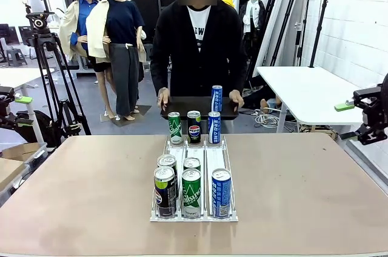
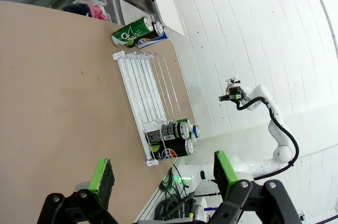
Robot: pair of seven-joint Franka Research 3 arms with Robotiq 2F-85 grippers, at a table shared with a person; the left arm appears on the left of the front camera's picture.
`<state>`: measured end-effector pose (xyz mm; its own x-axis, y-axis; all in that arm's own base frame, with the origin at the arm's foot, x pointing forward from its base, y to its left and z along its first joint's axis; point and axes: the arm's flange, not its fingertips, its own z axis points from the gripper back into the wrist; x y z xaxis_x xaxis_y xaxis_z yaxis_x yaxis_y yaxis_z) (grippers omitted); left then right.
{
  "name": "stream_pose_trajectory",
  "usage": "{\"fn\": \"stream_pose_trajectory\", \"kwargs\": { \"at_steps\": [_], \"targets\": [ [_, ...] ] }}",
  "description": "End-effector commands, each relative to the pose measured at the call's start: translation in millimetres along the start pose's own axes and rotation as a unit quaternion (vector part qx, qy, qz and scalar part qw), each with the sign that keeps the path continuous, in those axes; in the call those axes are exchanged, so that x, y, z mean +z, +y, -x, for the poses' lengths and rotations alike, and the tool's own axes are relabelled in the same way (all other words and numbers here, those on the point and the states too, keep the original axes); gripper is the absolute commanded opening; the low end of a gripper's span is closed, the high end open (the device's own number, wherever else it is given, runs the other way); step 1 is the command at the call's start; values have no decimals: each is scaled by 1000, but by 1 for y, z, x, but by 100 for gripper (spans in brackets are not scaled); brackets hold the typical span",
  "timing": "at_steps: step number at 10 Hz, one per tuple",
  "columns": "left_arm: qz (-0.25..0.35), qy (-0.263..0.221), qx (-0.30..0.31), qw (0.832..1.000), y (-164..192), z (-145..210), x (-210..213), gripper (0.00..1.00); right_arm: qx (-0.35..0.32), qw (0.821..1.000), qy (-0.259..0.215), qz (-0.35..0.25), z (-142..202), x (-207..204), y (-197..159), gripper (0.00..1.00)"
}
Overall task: Retrieve and hand over the desired beverage to the person.
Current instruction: Pick up another can of the same type that the person held from the Automatic Can Dispenser.
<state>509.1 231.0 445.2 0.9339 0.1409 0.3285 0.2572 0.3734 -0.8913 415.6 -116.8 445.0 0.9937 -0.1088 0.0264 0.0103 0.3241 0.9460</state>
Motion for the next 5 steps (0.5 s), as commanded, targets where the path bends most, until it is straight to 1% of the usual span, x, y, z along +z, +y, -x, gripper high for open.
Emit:
{"fn": "stream_pose_trajectory", "kwargs": {
  "at_steps": [1, 4, 5],
  "targets": [
    [-4, -3, 4, 1000, -2, -1, 0, 100, 9, 999, -14, -44, -1, -4, -12, 100],
    [-4, -3, 4, 1000, -2, -1, 0, 100, 16, 996, -15, -87, 3, -12, -30, 100],
    [-4, -3, 4, 1000, -2, -1, 0, 100, -3, 999, -15, -47, -2, -8, -21, 100]
  ]
}}
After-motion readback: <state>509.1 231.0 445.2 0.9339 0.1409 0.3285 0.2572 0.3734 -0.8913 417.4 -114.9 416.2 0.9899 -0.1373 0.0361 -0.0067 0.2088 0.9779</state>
